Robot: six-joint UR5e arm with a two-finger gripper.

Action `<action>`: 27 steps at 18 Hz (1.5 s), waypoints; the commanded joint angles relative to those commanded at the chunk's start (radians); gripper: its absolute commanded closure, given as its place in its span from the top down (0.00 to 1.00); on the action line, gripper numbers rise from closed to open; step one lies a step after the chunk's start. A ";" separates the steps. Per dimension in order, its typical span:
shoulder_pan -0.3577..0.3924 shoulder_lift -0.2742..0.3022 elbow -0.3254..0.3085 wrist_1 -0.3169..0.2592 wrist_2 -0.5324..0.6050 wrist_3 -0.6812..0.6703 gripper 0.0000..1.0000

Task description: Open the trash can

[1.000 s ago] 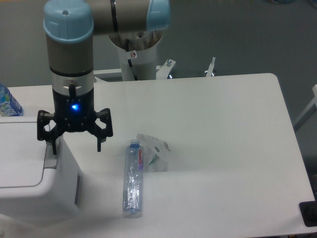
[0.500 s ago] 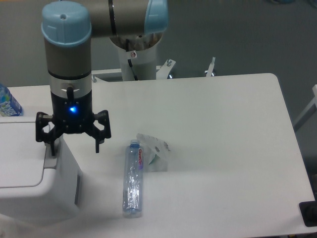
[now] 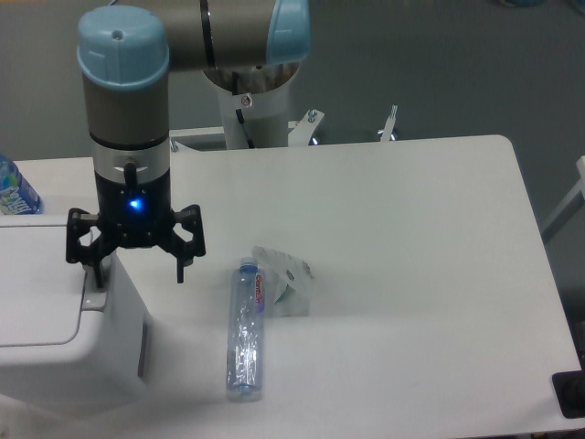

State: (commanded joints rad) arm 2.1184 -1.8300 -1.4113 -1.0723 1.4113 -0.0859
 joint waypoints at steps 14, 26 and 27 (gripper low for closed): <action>0.078 0.032 0.086 0.002 0.116 0.021 1.00; 0.290 0.098 0.011 -0.141 0.376 0.483 1.00; 0.308 0.104 -0.001 -0.153 0.379 0.539 1.00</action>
State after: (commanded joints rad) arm 2.4266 -1.7258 -1.4127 -1.2255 1.7901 0.4535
